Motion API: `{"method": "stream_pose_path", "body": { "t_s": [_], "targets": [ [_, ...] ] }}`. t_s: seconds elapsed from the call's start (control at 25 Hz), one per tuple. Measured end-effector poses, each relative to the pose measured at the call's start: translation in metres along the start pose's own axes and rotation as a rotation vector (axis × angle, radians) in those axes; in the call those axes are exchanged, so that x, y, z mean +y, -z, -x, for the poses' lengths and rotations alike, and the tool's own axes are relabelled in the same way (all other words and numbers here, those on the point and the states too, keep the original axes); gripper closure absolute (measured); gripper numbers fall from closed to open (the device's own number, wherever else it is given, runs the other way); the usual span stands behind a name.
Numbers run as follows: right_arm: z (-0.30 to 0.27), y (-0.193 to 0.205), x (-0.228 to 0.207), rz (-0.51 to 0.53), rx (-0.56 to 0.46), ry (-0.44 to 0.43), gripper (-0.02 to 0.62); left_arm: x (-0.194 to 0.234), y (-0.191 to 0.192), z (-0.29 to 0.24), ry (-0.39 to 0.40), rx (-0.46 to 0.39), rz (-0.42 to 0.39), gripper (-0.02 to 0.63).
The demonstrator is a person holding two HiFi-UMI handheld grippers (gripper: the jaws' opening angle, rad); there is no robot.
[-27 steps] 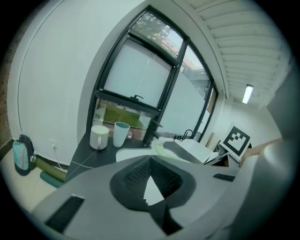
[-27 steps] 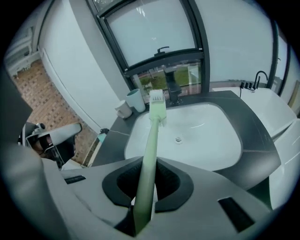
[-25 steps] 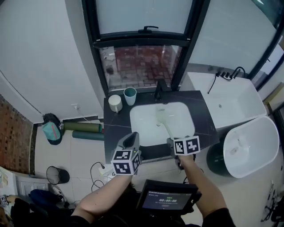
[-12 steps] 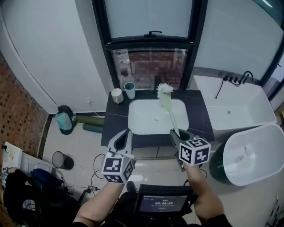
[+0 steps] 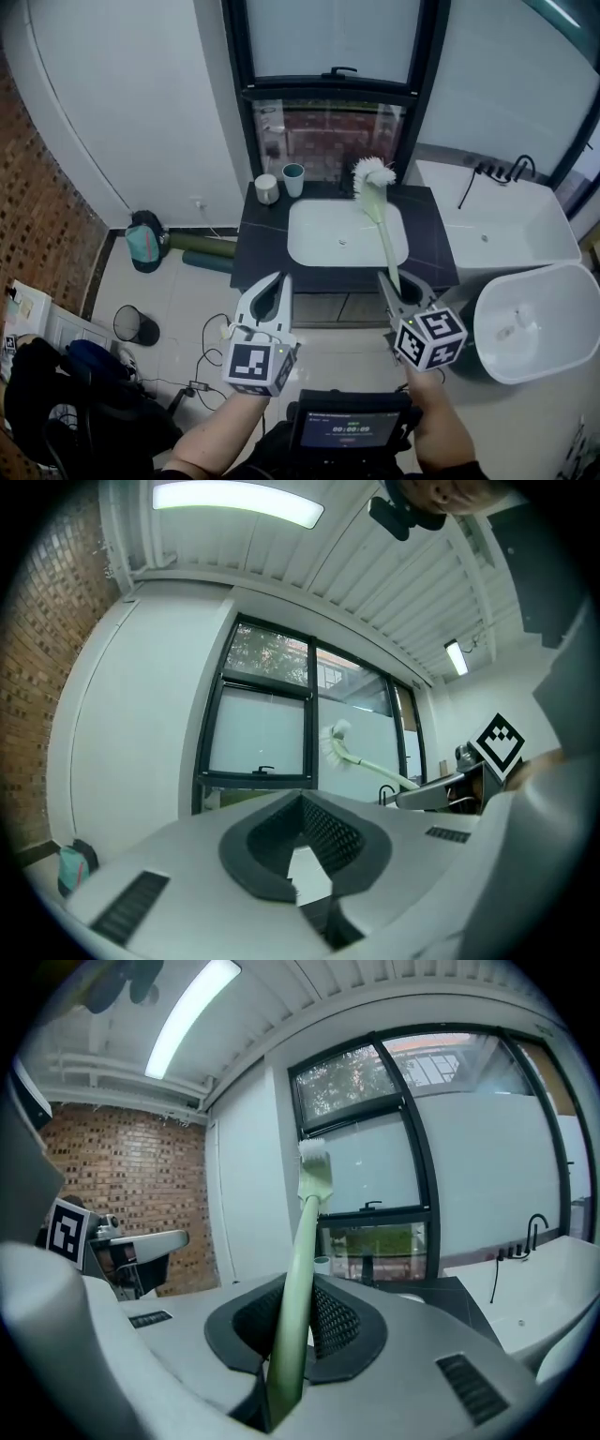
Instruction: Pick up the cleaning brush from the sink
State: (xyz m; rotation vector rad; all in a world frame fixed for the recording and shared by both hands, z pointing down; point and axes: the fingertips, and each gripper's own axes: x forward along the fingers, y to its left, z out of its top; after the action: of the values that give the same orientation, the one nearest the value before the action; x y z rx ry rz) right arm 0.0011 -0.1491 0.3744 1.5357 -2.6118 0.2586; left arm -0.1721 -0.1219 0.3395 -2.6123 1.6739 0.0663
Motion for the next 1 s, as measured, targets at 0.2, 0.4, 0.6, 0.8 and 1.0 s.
{"method": "stream_pose_path", "body": {
  "t_s": [0.2,0.4,0.6,0.8,1.0],
  "targets": [
    [0.016,0.021,0.091,0.024,-0.061,0.008,0.568,0.042,0.009,0.077,0.006,-0.036,0.009,0.597],
    [0.121,0.02,0.099,0.029,-0.15,-0.001,0.568,-0.029,-0.009,0.145,-0.048,-0.007,0.031,0.597],
    [0.212,0.01,0.056,0.05,-0.202,-0.001,0.568,-0.12,-0.029,0.164,-0.056,-0.028,0.031,0.597],
    [0.246,0.002,0.05,0.041,-0.208,0.021,0.568,-0.142,-0.048,0.174,-0.041,-0.026,0.038,0.597],
    [0.269,0.012,0.029,0.062,-0.206,0.03,0.568,-0.168,-0.042,0.168,-0.025,-0.018,0.006,0.597]
  ]
}}
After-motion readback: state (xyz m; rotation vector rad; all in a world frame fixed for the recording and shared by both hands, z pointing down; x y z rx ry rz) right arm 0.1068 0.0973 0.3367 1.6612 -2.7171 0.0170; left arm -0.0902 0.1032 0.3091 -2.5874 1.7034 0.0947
